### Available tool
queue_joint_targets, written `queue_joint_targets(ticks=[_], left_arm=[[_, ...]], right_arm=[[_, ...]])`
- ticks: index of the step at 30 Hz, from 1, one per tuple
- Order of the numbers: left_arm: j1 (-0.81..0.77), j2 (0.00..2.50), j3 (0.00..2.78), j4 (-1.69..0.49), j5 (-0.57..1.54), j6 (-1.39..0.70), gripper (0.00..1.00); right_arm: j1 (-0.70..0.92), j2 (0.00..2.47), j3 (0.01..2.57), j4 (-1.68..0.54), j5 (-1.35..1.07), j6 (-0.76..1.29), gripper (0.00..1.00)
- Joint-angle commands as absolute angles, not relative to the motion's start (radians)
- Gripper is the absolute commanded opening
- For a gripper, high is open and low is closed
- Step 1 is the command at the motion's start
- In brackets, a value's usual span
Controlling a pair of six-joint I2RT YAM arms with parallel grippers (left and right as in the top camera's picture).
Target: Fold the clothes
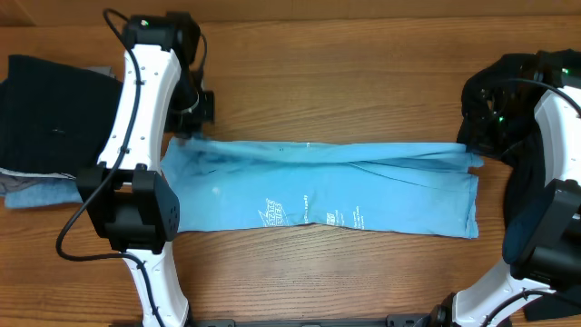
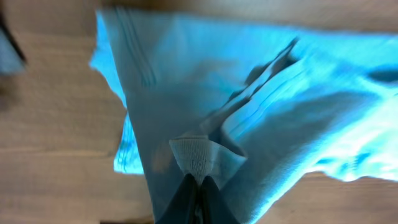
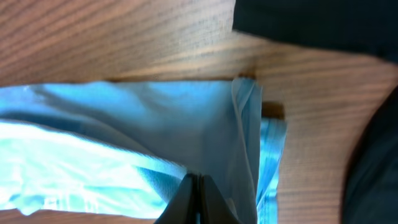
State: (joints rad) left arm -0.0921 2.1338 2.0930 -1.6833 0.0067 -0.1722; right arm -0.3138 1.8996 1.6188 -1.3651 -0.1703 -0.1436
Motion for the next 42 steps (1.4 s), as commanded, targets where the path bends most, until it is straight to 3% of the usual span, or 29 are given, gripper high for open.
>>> queue_joint_targets(ticks=[1,16,30,42], left_arm=[[-0.099,2.128,1.978,-1.689,-0.071,-0.201,0.04],[-0.124,2.128,1.657,-1.61,-0.086,-0.24,0.04],[-0.093,2.128,1.531,-1.616,-0.308,-0.418,0.04],[-0.066,2.128,1.507,-1.596,-0.299,-0.427,0.04]], right_arm=[[-0.318,1.866,1.641,-1.406,-0.165,-0.099,0.04],[-0.317,1.866,1.622,-1.588,-0.094,0.032,0.04],[-0.318,1.866,1.412,-1.451,0.051,0.143,0.04],[-0.317,1.866,1.353,-1.35,0.059,0.143,0.04]])
